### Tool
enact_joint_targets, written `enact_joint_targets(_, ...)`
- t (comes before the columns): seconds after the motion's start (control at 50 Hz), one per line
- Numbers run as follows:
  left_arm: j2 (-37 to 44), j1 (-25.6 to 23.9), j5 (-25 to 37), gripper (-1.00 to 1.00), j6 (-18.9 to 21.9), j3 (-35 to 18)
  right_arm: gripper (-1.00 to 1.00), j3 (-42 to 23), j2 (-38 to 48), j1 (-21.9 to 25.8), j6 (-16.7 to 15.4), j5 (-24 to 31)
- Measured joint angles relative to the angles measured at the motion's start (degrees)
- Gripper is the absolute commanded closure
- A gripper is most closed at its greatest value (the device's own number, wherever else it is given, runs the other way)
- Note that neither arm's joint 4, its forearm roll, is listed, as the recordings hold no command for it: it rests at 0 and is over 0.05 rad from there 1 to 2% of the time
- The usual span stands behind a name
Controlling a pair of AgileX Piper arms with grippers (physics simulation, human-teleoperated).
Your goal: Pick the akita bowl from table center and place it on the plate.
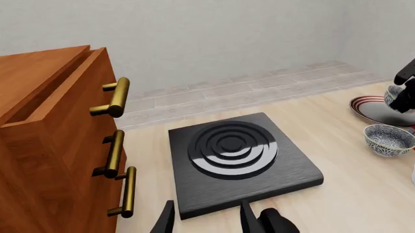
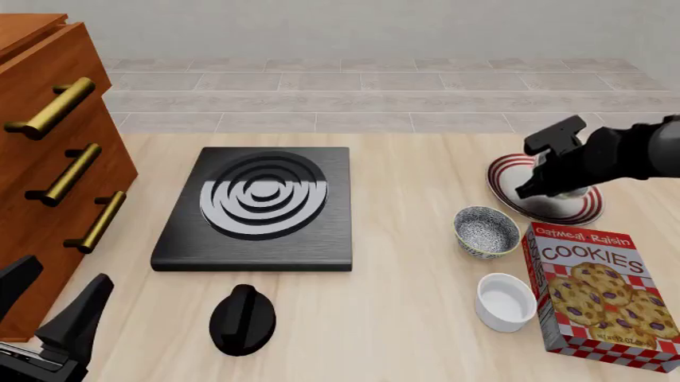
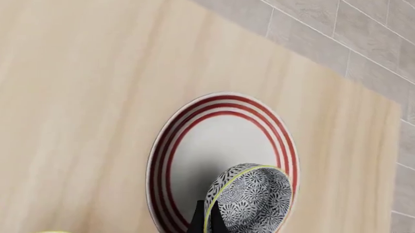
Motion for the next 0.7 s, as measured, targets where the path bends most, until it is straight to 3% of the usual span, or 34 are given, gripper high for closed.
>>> enact_joint_targets(0.56,0.19,-0.18,-0.10,-1.00,0.07,0.00,1.00,1.73,1.46,0.38,0.74,-2.01)
enact_joint_targets(0.58,0.20,-0.19,-0.10,-1.00,0.08,0.00,-1.00,1.77,1.47,0.40,0.74,-2.10)
enact_joint_targets(0.7,0.22,-0.24,-0.11,-1.00,0.07,0.00,-1.00,2.16,1.59,0.56,0.75,-2.59)
